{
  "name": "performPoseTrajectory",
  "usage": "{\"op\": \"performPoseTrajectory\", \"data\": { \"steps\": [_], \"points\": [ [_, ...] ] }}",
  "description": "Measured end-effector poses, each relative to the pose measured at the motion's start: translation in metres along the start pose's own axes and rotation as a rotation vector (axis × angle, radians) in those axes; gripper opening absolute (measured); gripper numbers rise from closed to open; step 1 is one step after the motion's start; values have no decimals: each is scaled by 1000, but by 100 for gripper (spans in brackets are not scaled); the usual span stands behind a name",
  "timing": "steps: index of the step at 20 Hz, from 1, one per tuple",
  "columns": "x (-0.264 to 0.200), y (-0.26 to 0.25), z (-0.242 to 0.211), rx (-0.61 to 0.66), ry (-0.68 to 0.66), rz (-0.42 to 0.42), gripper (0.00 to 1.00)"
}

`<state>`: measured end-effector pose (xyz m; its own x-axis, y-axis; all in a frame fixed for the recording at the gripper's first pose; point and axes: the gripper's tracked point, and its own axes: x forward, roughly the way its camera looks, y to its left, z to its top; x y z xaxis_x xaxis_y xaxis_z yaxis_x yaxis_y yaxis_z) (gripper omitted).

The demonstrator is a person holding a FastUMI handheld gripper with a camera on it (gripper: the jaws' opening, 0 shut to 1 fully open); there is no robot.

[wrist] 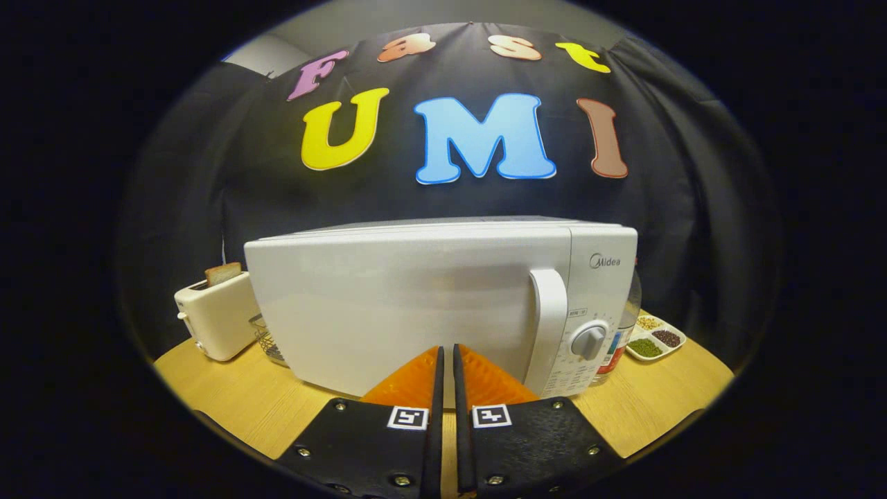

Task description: Open the microwave, put the food inside, and close the microwave door.

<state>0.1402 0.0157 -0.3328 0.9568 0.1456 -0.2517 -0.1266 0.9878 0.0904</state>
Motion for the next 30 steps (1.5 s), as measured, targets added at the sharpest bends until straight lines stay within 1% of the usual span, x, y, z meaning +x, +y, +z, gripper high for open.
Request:
{"op": "performPoseTrajectory", "data": {
  "steps": [2,6,8,10,14,17,20,21,22,23,24,25,28,29,30],
  "points": [
    [-31,13,21,-16,-40,31,9],
    [-93,32,84,-35,-151,70,9],
    [-118,38,114,-18,-177,92,9],
    [-140,39,144,-6,-211,97,9],
    [-170,37,191,6,-248,109,9],
    [-185,27,224,-25,-273,69,9],
    [-191,21,241,-53,-267,26,9],
    [-193,18,242,-41,-257,19,9],
    [-195,21,240,-21,-252,35,11],
    [-194,24,238,-8,-244,39,27],
    [-190,20,241,-3,-236,24,46],
    [-188,14,244,-2,-231,-3,46],
    [-180,8,253,-30,-241,-73,93],
    [-180,8,254,-48,-243,-85,96],
    [-181,10,253,-67,-248,-85,96]
  ]
}}
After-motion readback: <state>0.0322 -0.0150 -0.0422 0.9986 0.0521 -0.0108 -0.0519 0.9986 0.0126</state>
